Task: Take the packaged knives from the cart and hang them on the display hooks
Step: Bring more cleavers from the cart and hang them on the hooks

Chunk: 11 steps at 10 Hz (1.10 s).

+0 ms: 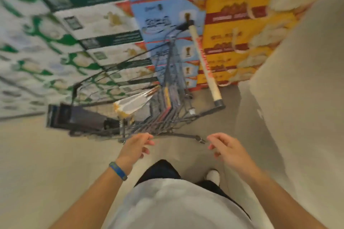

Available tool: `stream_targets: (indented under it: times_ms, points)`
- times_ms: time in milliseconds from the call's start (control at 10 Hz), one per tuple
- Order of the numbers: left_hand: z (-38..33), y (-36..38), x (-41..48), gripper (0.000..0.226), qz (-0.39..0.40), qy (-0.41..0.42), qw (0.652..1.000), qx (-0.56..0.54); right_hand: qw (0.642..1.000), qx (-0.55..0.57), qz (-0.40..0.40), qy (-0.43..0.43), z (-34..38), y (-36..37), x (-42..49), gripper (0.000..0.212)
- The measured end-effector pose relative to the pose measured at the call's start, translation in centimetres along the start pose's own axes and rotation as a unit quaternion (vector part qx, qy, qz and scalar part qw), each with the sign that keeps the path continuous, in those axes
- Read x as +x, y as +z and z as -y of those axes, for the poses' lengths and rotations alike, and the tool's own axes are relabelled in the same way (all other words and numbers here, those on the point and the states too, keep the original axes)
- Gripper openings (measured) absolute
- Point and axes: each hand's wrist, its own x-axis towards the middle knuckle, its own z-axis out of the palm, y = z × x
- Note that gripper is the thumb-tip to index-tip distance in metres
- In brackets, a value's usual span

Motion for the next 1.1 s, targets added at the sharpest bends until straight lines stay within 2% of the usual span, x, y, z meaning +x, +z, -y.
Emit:
stream_targets:
  times_ms: [200, 300, 400, 600, 700, 800, 900, 1000, 1100]
  points:
    - [3.1, -4.0, -2.4, 0.025, -0.104, -0.033, 0.989, -0.105, 0.984, -0.105, 0.131, -0.065, 5.1, 5.2, 3.7, 0.019]
    - [4.8, -6.8, -1.8, 0.025, -0.145, -0.061, 0.975, -0.154, 0.964, -0.169, 0.193, -0.073, 6.6, 9.4, 5.9, 0.02]
    - [5.6, -9.0, -0.1, 0.025, -0.154, -0.078, 0.971, -0.163, 0.954, -0.203, 0.208, -0.069, 7.2, 12.6, 7.7, 0.02]
    - [5.2, -17.9, 9.9, 0.026, -0.088, -0.074, 0.984, -0.138, 0.958, -0.218, 0.186, -0.028, 9.4, 23.7, 15.1, 0.019]
    - [4.4, -19.8, 14.3, 0.026, -0.054, -0.083, 0.986, -0.136, 0.957, -0.226, 0.184, -0.007, 10.2, 27.3, 17.9, 0.017]
    - [3.5, -20.7, 19.4, 0.024, -0.034, -0.129, 0.981, -0.139, 0.962, -0.215, 0.167, 0.018, 11.0, 30.0, 21.3, 0.016]
    - [3.6, -19.7, 26.0, 0.015, -0.001, -0.189, 0.966, -0.178, 0.964, -0.234, 0.122, 0.005, 10.7, 31.7, 25.4, 0.017]
    - [4.6, -17.7, 35.2, 0.021, -0.023, -0.21, 0.964, -0.16, 0.961, -0.252, 0.112, 0.004, 9.3, 32.9, 30.7, 0.014]
    - [5.9, -16.9, 40.5, 0.017, -0.068, -0.202, 0.973, -0.09, 0.955, -0.265, 0.133, 0.009, 8.3, 34.5, 34.5, 0.015]
